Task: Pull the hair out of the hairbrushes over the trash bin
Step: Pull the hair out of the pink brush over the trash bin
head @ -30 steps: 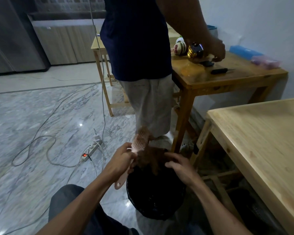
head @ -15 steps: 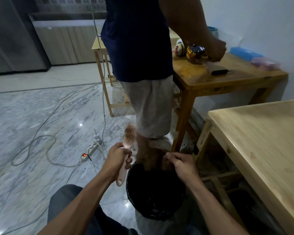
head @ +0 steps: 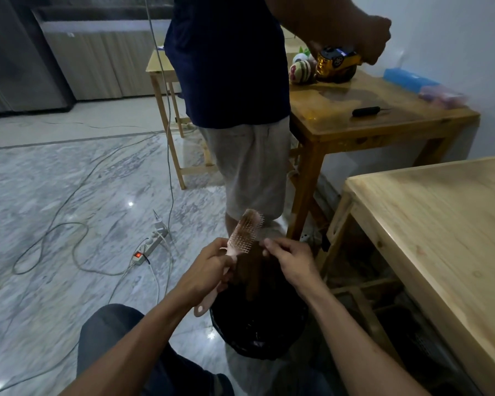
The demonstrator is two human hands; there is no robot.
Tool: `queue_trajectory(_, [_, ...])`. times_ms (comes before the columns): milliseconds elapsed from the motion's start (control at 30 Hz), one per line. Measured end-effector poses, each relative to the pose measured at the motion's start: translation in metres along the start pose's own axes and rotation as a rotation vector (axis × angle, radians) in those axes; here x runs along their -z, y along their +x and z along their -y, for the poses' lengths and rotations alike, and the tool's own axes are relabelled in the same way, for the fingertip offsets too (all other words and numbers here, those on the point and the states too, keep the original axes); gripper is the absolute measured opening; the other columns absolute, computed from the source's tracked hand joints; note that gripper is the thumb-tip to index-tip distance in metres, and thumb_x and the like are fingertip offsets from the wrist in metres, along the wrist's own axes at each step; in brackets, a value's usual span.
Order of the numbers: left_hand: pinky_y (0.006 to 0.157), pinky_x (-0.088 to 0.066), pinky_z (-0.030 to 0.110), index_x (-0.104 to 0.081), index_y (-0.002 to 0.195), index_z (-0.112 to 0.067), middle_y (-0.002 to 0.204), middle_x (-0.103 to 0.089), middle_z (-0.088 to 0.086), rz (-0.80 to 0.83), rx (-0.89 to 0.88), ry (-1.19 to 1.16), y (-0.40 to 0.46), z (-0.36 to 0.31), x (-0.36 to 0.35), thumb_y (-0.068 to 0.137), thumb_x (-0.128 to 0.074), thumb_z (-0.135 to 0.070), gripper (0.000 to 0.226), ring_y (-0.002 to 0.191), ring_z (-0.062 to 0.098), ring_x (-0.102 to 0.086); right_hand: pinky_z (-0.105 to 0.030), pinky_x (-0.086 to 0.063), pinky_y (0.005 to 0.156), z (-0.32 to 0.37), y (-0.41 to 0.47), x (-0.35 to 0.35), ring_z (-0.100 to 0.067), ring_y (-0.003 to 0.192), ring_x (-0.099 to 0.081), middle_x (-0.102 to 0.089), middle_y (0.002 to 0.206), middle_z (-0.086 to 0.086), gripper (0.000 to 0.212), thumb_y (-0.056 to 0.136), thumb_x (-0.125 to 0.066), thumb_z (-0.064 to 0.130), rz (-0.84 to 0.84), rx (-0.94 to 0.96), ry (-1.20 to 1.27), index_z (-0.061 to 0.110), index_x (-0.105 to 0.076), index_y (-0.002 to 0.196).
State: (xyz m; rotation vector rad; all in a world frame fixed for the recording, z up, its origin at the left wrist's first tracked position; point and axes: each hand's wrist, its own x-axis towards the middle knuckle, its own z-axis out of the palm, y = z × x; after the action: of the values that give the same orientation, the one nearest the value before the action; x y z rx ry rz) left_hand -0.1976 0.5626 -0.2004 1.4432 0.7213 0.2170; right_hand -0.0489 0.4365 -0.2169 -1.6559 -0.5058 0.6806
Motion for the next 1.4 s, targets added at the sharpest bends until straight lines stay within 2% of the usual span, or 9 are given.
queue_trajectory(200, [0.047,-0.026,0.028,-0.050,0.091,-0.011,0.065,-0.046,0.011,-0.249,0.103,-0.235,0.001,-0.002,0.004,0.092,-0.039,0.008,0.023,0.047,0.018,-0.039,-0.018,-0.050,0.072,-0.012,-0.010,0.009,-0.003,0.077,-0.070,-0.077,0.081,-0.001,0.018,0.096,-0.066,0.019,-0.009,-0.003,-0.142,0.024,-0.078,0.084])
queue_trajectory(367, [0.048,-0.033,0.030,-0.055,0.101,-0.005,0.072,-0.053,0.015,-0.090,0.056,-0.045,-0.002,-0.001,0.003,0.091,-0.048,0.001,0.014,0.053,0.021,-0.044,-0.020,-0.049,0.080,-0.022,-0.012,0.020,-0.011,0.107,-0.064,-0.070,0.110,0.008,0.019,0.098,-0.062,0.023,0.074,-0.071,-0.123,0.027,-0.073,0.113])
queue_trajectory(500, [0.056,-0.050,0.036,-0.058,0.112,-0.015,0.081,-0.068,0.009,0.055,-0.059,0.256,-0.004,-0.003,-0.004,0.098,-0.050,-0.012,0.016,0.063,0.021,-0.060,-0.023,-0.049,0.093,-0.022,-0.004,0.016,-0.012,0.122,-0.057,-0.058,0.133,0.007,0.071,0.076,-0.075,0.031,0.244,-0.114,0.026,0.027,-0.051,0.142])
queue_trajectory(767, [0.054,-0.041,0.025,-0.049,0.123,-0.035,0.092,-0.064,-0.002,-0.039,-0.132,0.710,0.002,0.006,0.004,0.104,-0.044,-0.029,0.021,0.061,0.004,-0.051,-0.027,-0.056,0.083,-0.038,-0.002,0.011,-0.006,0.089,-0.072,-0.079,0.089,0.006,0.015,0.093,-0.068,0.032,0.146,0.008,-0.301,0.023,-0.081,0.094])
queue_trajectory(900, [0.064,-0.042,0.032,-0.054,0.130,-0.021,0.083,-0.063,0.005,-0.180,-0.113,0.808,0.006,0.019,0.017,0.103,-0.046,-0.026,0.029,0.082,0.029,-0.062,-0.021,-0.050,0.075,-0.030,-0.007,0.018,-0.007,0.087,-0.071,-0.078,0.087,0.006,0.015,0.095,-0.068,0.028,0.199,-0.017,-0.309,0.025,-0.081,0.087])
queue_trajectory(1067, [0.061,-0.038,0.032,-0.059,0.125,-0.014,0.114,-0.060,0.035,-0.253,-0.085,0.545,0.010,0.024,0.014,0.103,-0.045,-0.021,0.027,0.102,0.055,-0.057,-0.020,-0.050,0.075,-0.022,-0.010,0.024,-0.005,0.088,-0.071,-0.078,0.090,0.006,0.014,0.094,-0.068,0.027,0.256,-0.037,-0.349,0.023,-0.081,0.093])
queue_trajectory(1200, [0.055,-0.036,0.032,-0.056,0.125,-0.017,0.078,-0.064,0.005,-0.184,-0.255,0.719,0.009,0.013,0.010,0.104,-0.043,-0.021,0.026,0.061,0.017,-0.055,-0.031,-0.047,0.099,-0.024,-0.005,0.034,-0.017,0.122,-0.058,-0.063,0.130,0.002,0.030,0.093,-0.064,0.030,0.302,-0.166,-0.454,0.027,-0.071,0.122])
queue_trajectory(1300, [0.062,-0.039,0.024,-0.052,0.132,-0.024,0.088,-0.064,-0.006,-0.134,-0.406,0.848,0.003,0.007,0.009,0.101,-0.041,-0.030,0.034,0.072,0.010,-0.054,-0.037,-0.039,0.109,-0.020,-0.003,0.033,-0.024,0.140,-0.039,-0.036,0.152,0.003,0.071,0.080,-0.070,0.044,0.283,-0.215,-0.335,0.036,-0.047,0.146])
queue_trajectory(1400, [0.064,-0.036,0.010,-0.052,0.133,-0.030,0.094,-0.063,-0.015,-0.072,-0.503,0.819,-0.002,0.002,0.002,0.096,-0.033,-0.053,0.047,0.076,-0.002,-0.056,-0.043,-0.042,0.113,-0.011,0.000,0.022,-0.016,0.135,-0.051,-0.053,0.148,0.005,0.077,0.075,-0.072,0.061,0.269,-0.133,-0.053,0.034,-0.050,0.145])
